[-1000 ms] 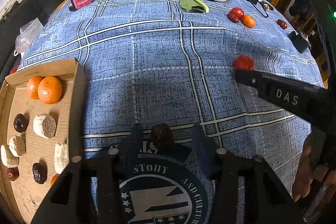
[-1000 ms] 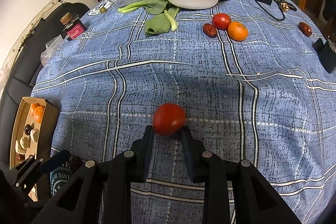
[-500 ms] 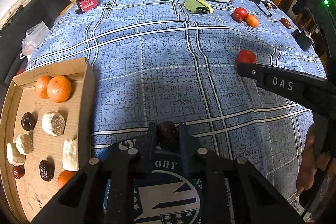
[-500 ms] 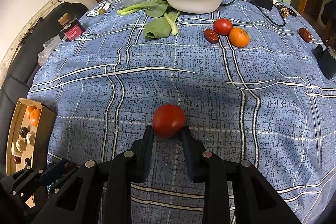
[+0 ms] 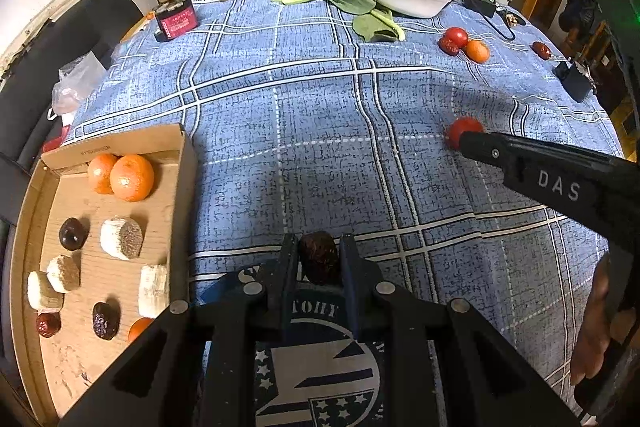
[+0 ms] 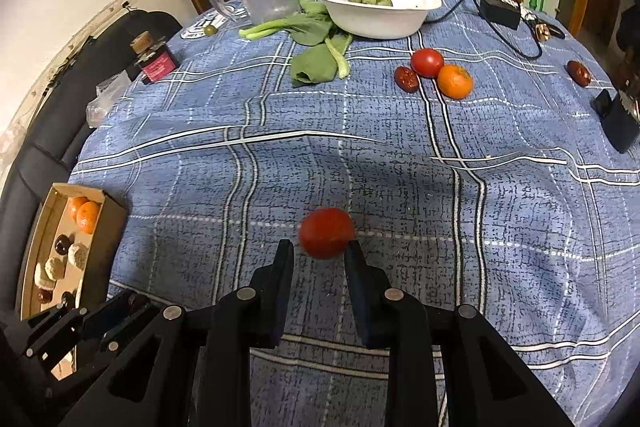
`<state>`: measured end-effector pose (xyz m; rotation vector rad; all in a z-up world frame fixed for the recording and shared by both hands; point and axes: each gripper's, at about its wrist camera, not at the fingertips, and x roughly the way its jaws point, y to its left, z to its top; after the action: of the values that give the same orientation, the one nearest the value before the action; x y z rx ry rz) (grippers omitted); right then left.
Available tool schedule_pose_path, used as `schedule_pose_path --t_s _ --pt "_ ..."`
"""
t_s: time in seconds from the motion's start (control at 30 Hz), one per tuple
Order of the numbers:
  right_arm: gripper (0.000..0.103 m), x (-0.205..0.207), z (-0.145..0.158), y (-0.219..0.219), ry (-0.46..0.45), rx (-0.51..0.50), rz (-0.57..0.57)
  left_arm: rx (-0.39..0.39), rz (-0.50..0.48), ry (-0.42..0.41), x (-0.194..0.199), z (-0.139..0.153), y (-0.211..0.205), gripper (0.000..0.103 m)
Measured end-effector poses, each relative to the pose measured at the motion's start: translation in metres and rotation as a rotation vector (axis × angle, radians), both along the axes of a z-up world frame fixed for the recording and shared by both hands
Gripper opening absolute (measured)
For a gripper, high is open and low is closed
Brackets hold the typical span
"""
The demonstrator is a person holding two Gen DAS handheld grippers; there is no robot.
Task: Organize fruits
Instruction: 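Carry the held date over the cardboard box with the left tool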
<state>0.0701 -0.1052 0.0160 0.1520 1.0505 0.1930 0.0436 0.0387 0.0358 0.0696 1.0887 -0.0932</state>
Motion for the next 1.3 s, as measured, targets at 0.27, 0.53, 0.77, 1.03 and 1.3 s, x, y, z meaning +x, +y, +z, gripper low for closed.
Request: schedule_pose_path --t_s 0.27,0.53,0.77,1.03,1.3 --pt "0.028 -0.016 0.008 0.000 -0.007 0.023 0.006 0.003 0.015 -0.031 -0.012 0.012 0.004 0.020" --pt "0.029 -0.039 0.026 0.012 -0.031 0.070 0.040 -0.016 0.083 -0.068 -0.035 0.032 0.032 0.020" --pt "0.029 -0.060 0.042 0.050 -0.053 0.114 0.130 -0.035 0.177 -0.092 -0.064 0.048 0.076 0.020" --pt "0.029 -0.082 0.057 0.097 -0.077 0.135 0.237 -0.102 0.262 -0.122 -0.098 0.057 0.129 0.020" --pt "0.029 -0.096 0.061 0.119 -0.081 0.151 0.289 -0.133 0.317 -0.135 -0.116 0.060 0.163 0.020"
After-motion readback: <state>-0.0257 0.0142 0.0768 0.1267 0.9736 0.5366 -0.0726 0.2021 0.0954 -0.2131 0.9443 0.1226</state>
